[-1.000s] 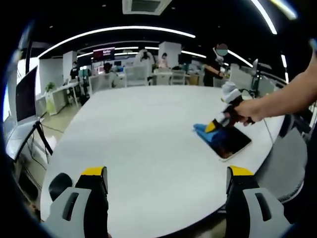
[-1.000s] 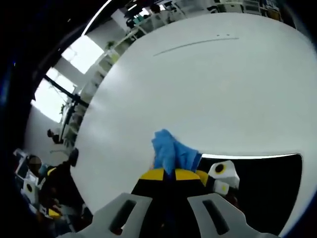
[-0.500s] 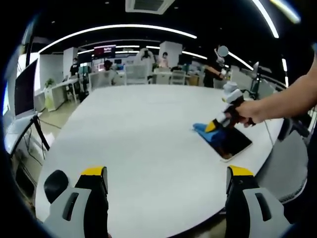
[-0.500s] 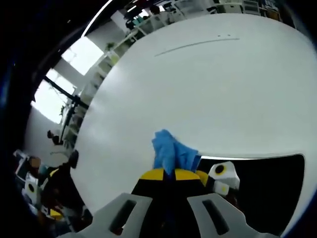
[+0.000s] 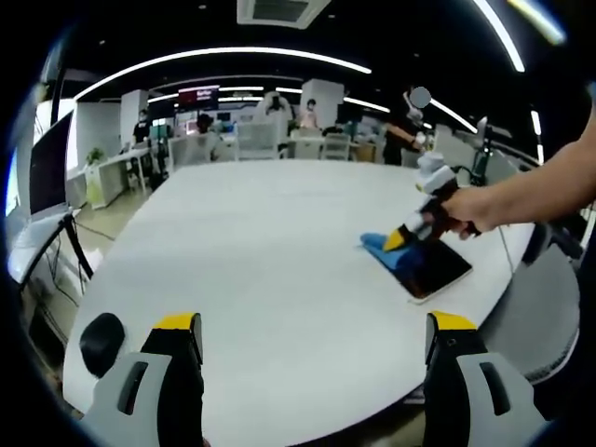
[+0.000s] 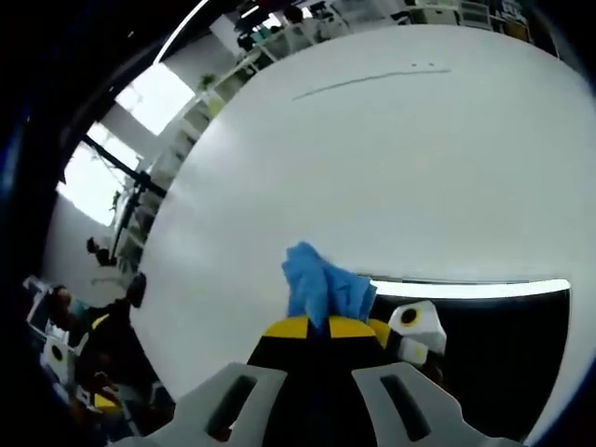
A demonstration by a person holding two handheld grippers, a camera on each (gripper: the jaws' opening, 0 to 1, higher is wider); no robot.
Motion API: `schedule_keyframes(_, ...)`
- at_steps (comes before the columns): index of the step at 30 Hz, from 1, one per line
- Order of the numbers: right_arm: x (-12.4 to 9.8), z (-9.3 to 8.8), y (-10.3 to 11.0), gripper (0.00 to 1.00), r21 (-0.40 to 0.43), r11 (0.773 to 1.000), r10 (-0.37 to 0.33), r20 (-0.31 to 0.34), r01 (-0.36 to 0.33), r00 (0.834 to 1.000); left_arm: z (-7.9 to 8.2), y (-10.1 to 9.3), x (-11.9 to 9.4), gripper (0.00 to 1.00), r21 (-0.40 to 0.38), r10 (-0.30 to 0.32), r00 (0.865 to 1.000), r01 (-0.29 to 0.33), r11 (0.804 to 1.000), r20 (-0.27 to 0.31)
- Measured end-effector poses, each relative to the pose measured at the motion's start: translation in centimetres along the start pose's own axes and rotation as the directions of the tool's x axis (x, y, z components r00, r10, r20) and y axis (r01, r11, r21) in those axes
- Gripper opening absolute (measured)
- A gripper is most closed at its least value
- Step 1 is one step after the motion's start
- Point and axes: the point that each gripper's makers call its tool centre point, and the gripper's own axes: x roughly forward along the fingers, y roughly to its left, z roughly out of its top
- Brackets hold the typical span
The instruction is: Wipe the mirror surface with the cleaning cloth until all visible marks leave the cleaned area.
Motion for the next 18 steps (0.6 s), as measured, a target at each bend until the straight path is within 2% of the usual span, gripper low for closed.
schedule_keyframes(6,-0.3,-0.7,0.2,0.00,-0.004,1.000,0.004,-0.013,-0.005,1.000,0.8,-0.2,0.2,1.00,0.000,0.007,1.000,-0.007,1.000,0.017)
schedule_keyframes(18,-0.6,-1.7,0.2,0.00,0.007,1.000,0.021,-0.039,-0.021,0.999,0.9,-0.6,0.7,1.00,0.016,-0.015,1.000,0.014,1.000,0.010)
